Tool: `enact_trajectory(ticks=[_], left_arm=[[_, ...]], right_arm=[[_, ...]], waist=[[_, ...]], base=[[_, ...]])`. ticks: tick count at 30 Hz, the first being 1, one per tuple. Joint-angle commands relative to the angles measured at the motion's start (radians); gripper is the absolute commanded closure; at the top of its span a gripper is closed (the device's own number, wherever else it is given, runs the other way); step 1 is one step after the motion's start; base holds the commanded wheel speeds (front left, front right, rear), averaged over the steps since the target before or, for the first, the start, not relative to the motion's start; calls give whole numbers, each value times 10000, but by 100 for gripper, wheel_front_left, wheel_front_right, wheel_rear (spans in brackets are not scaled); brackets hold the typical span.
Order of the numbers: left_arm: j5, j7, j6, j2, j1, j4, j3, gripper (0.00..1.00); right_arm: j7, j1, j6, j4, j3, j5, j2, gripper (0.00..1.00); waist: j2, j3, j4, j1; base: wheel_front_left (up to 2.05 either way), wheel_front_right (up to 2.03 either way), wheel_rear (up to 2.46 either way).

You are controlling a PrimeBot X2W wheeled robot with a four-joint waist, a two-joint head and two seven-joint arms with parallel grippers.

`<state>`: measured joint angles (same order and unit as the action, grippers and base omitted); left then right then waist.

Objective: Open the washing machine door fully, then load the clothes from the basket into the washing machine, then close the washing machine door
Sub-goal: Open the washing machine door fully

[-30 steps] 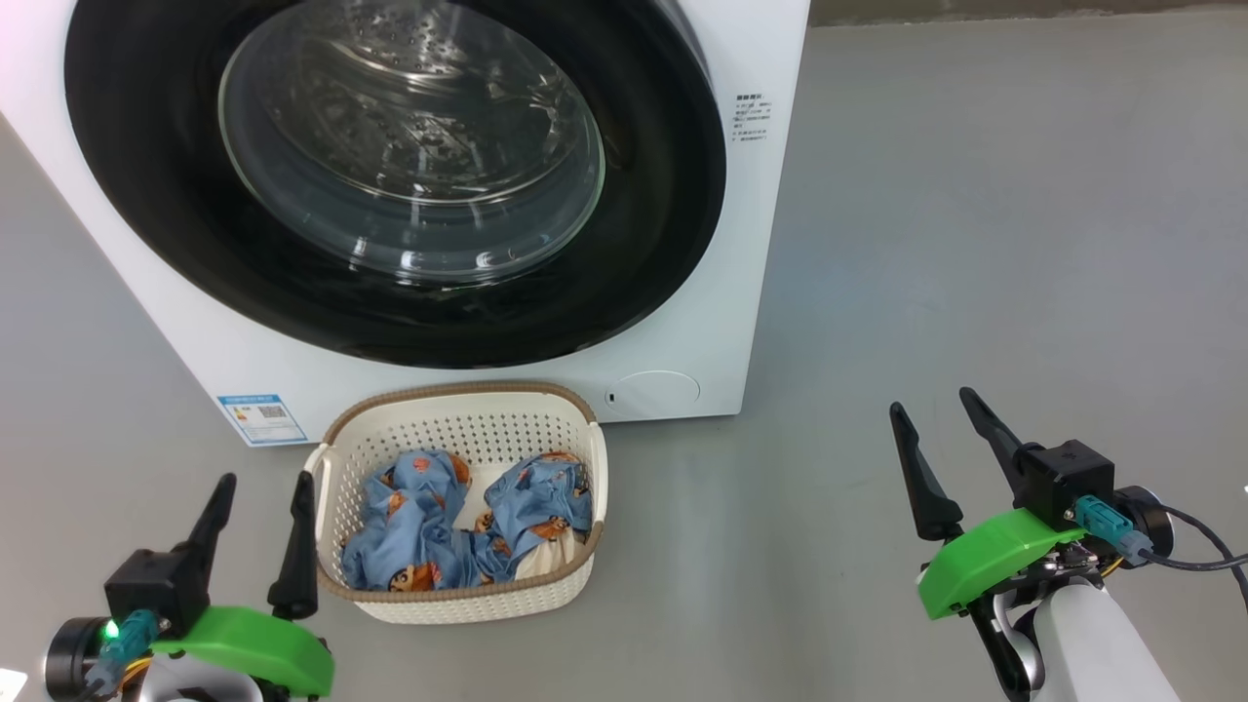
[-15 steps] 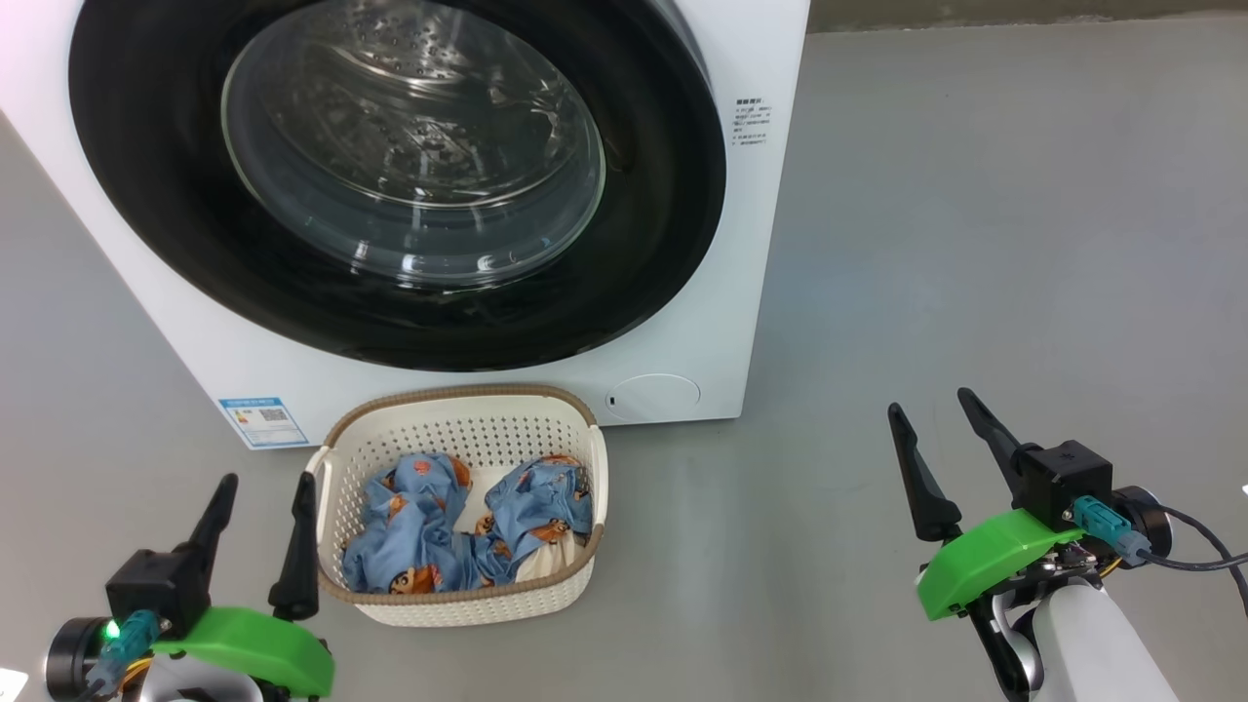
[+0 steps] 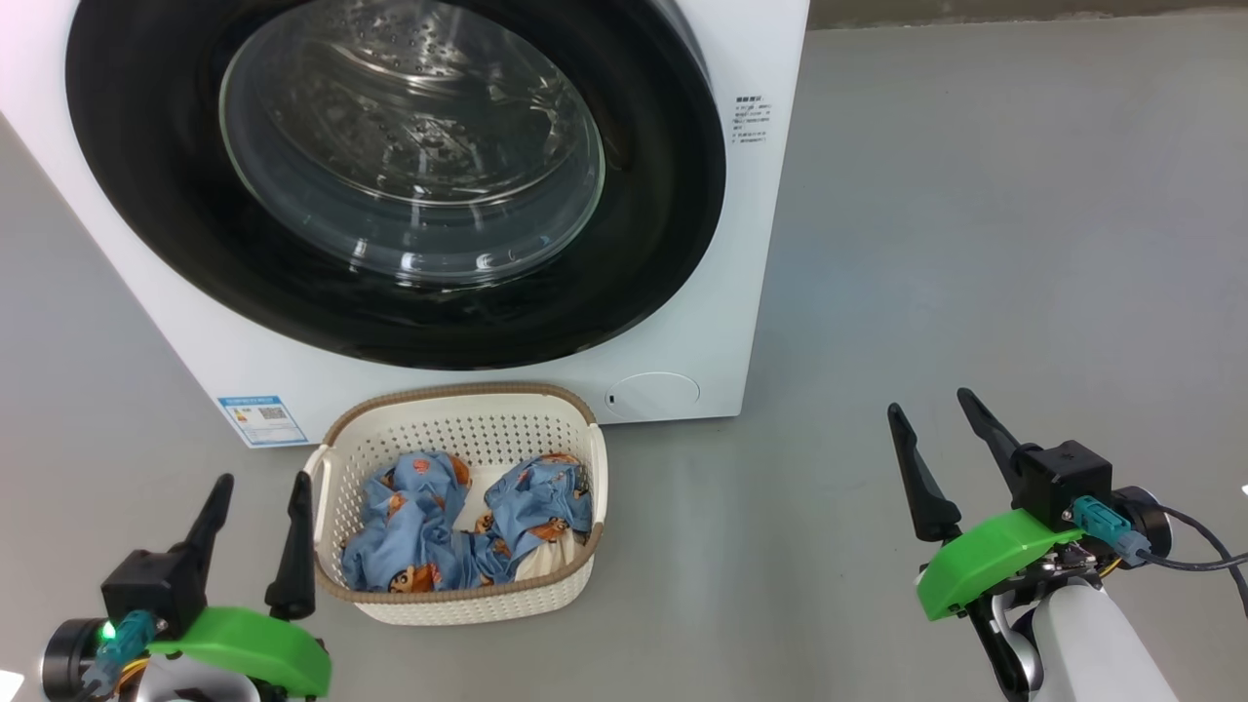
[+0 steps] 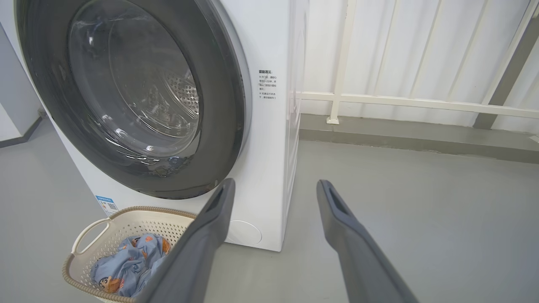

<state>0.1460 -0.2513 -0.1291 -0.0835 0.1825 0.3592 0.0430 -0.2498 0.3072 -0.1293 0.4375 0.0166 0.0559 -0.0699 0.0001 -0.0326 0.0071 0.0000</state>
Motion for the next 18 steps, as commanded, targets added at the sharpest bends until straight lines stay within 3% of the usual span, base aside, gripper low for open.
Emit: enact_trajectory(ticks=[1,18], left_arm=[[-61,-105,-15,-251,121,-281,360,0],[-28,-105,-15,-111,169,-518,494,0]], right_arm=[[-120,119,-14,-217,-216,38,-12,0],[-120,570,-14,-89,-53,625,-12,0]], waist=[[-1,1,2,0],[-1,-243,8,0]], base=[[0,0,0],[0,0,0]])
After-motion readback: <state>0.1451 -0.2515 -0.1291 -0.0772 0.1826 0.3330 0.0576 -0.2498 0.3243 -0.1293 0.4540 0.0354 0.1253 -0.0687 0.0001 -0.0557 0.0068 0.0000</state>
